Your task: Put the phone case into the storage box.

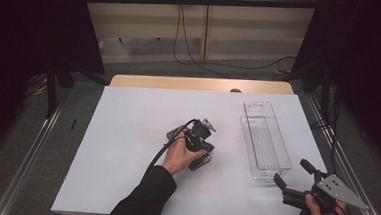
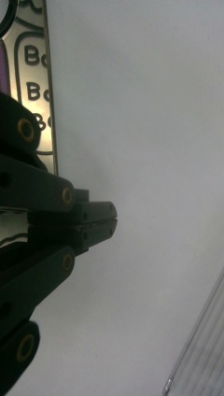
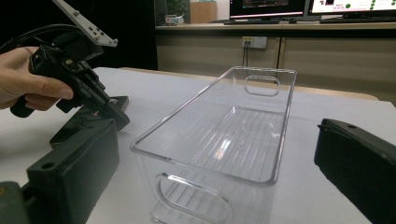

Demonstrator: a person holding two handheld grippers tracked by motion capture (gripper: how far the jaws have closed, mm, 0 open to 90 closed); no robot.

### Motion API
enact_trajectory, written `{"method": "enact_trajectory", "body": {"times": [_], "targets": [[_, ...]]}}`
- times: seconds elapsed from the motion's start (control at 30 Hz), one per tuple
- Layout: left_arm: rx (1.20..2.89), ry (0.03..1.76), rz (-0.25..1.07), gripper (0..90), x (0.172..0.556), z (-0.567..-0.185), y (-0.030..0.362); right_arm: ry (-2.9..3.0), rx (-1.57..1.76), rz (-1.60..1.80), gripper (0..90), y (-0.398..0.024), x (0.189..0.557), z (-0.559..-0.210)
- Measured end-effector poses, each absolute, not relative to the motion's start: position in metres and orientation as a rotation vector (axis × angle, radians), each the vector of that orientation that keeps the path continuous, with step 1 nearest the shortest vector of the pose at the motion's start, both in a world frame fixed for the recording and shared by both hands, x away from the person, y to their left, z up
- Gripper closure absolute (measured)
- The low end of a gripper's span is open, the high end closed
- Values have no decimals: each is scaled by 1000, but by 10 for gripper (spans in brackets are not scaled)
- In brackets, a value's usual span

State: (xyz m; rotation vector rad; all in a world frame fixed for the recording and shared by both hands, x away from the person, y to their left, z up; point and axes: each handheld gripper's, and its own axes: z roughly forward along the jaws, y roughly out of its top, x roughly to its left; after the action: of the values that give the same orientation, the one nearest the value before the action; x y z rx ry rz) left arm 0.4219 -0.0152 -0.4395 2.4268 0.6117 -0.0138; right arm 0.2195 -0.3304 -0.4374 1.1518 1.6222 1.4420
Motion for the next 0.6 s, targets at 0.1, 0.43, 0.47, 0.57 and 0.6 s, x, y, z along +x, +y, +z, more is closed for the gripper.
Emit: {"method": "enact_trajectory", "body": {"times": [0.1,0.43,0.47,0.57,0.6], "targets": [[2422,611,-23,900,422,-442,-12,1622,1155,1441,0,-331,219,-437],[2418,599,-19,900,416,-443,-5,1618,1156,1447,0,-331,219,-437],[2417,595,-20,900,416,-443,-4,1619,1155,1446,0,-331,219,-437],[2390,623,-25,900,413,-444,-3,1621,1155,1444,0,-331,219,-437],[2403,605,-27,900,412,-443,-1,1622,1153,1443,0,-331,219,-437]]}}
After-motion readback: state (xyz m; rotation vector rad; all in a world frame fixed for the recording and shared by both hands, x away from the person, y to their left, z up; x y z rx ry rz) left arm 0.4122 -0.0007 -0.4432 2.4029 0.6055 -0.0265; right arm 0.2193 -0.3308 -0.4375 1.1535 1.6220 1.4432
